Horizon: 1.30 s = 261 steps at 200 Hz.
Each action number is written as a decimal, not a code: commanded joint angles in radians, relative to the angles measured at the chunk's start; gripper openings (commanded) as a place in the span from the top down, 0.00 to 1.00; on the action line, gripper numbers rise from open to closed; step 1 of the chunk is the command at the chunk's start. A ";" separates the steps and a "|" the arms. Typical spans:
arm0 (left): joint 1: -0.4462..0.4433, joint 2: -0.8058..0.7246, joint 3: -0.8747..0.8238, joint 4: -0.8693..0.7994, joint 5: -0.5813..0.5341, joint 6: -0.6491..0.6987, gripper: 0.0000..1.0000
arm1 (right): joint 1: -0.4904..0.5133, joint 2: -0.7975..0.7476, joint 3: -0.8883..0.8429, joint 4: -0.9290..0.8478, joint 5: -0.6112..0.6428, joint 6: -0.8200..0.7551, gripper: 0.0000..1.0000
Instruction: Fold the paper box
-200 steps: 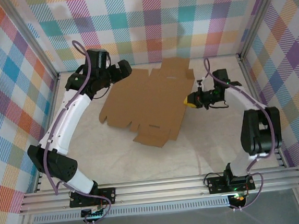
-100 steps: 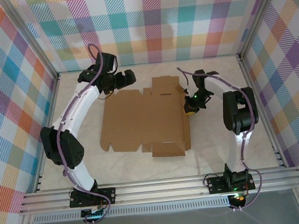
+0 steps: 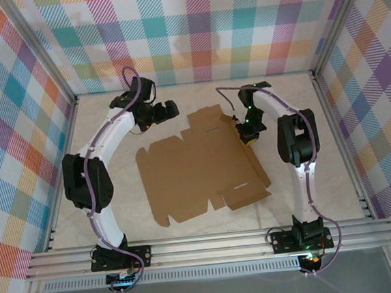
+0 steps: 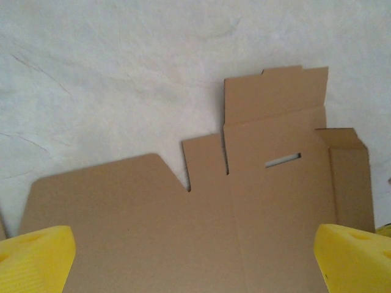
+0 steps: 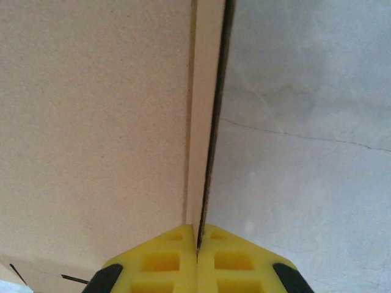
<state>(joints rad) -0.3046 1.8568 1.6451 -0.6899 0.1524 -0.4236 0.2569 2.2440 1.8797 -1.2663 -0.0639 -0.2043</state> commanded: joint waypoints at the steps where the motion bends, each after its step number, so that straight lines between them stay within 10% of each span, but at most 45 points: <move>1: 0.012 0.012 -0.101 0.070 0.070 -0.038 0.00 | 0.003 -0.005 -0.005 0.010 0.013 -0.012 0.93; 125: -0.007 -0.106 -0.557 0.258 0.075 -0.264 0.02 | 0.005 -0.385 -0.508 0.581 -0.150 0.267 0.70; 174: -0.007 -0.093 -0.594 0.247 0.052 -0.221 0.01 | -0.020 -0.515 -0.654 0.705 -0.103 0.319 0.35; 261: -0.007 -0.085 -0.613 0.256 0.065 -0.221 0.01 | -0.081 -0.505 -0.835 0.828 -0.242 0.364 0.38</move>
<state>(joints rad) -0.3069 1.7622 1.0691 -0.4107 0.2344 -0.6609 0.1753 1.7332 1.0801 -0.5037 -0.2543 0.1364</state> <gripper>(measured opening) 0.990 0.631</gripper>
